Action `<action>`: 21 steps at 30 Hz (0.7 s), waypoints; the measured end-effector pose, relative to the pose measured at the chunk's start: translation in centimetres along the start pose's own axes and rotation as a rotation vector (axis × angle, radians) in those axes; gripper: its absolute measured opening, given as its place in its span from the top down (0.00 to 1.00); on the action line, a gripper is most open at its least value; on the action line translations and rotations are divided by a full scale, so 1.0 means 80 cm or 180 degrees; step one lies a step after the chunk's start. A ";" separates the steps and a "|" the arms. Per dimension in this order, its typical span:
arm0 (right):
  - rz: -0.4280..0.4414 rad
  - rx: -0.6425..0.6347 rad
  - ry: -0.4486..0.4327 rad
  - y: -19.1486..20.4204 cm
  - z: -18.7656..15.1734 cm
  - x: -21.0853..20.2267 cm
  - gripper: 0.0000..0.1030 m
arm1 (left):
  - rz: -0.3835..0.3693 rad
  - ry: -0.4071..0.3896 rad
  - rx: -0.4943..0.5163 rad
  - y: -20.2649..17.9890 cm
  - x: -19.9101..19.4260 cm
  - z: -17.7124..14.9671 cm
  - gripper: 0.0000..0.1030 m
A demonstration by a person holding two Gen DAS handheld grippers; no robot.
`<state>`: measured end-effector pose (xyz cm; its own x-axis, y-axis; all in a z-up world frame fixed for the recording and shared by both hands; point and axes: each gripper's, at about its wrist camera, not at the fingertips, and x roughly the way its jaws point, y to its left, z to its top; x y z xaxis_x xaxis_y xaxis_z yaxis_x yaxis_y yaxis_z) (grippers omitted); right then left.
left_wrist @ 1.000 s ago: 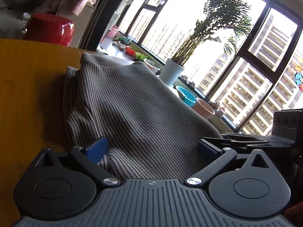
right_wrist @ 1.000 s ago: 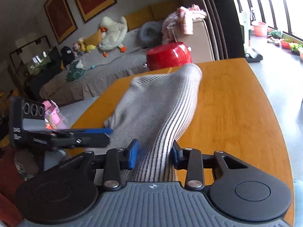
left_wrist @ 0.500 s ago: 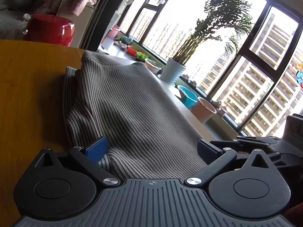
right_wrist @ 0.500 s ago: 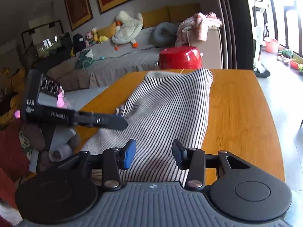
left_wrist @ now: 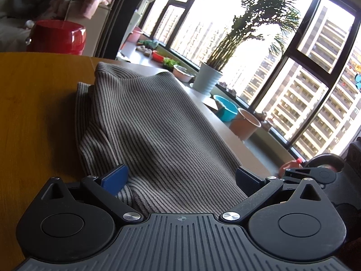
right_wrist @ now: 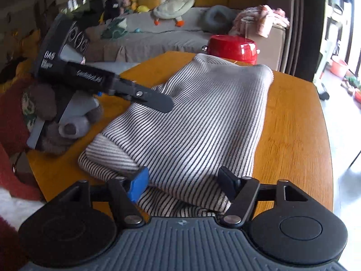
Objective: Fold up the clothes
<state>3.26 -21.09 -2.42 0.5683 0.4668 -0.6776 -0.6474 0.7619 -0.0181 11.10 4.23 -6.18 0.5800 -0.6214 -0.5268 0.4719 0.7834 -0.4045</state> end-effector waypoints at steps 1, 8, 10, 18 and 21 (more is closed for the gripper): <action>-0.0039 -0.0215 0.0039 0.011 0.003 -0.002 0.29 | 0.0104 0.0010 0.0044 -0.004 -0.002 0.002 0.00; 0.0097 -0.1114 0.0016 0.061 0.018 -0.009 0.29 | 0.0767 -0.0301 0.0463 -0.007 -0.062 0.010 0.00; 0.0138 -0.1263 0.0042 0.069 0.017 -0.001 0.29 | 0.0889 -0.0337 0.0557 -0.008 -0.080 0.009 0.00; 0.0488 -0.0610 0.0082 0.048 0.025 0.022 0.32 | 0.0880 -0.0152 0.1243 -0.043 -0.118 -0.019 0.00; 0.0683 -0.0159 0.0101 0.028 0.031 0.021 0.34 | 0.0707 0.0006 0.1549 -0.058 -0.120 -0.034 0.00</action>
<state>4.03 -17.51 -1.82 0.3989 0.6009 -0.6927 -0.7766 0.6231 0.0933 1.55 6.56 -1.28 0.6999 -0.4409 -0.5619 0.5915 0.7987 0.1100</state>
